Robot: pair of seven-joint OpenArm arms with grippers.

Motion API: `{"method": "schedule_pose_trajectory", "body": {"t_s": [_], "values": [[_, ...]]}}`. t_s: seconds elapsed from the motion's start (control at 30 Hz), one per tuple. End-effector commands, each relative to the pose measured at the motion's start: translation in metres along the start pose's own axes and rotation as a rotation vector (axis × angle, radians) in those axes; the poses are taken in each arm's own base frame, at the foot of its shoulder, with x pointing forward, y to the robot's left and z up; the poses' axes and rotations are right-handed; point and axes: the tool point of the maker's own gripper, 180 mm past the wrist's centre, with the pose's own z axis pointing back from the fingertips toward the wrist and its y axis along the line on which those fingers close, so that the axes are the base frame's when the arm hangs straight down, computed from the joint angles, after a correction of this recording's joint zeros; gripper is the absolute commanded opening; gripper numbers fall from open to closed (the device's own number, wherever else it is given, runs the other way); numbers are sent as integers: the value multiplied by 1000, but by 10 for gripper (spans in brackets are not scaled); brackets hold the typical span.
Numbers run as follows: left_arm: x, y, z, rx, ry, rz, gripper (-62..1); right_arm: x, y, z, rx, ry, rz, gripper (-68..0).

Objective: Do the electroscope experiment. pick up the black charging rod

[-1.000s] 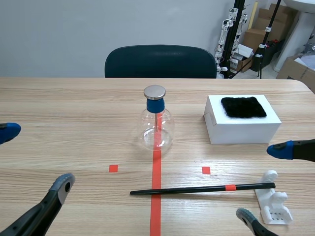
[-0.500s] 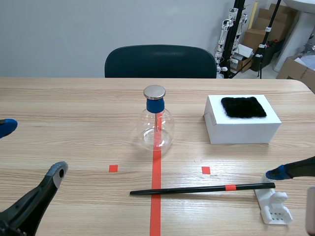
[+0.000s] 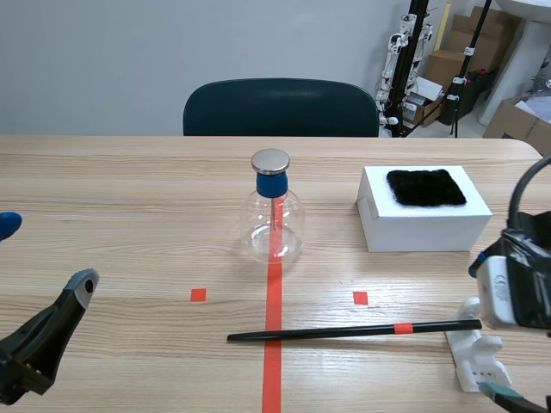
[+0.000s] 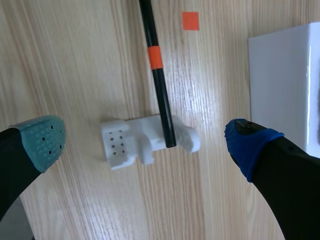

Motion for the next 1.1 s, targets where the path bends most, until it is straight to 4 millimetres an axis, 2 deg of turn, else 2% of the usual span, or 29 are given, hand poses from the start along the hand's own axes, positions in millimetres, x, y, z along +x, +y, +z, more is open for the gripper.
{"method": "schedule_pose_trajectory", "body": {"t_s": [0.0,0.2,0.47,1.07], "values": [[5,-3,-5,-33,-36,-1,14,0,-13,-1,-23,35,23,-2],[-5,2,-3,-44,-66,-10,14,3,-21,-16,6,140,66,-2],[-4,6,4,-74,-172,22,14,5,-20,-33,70,233,125,-2],[-20,18,18,-55,-270,88,14,10,-11,-78,256,295,151,-2]]}}
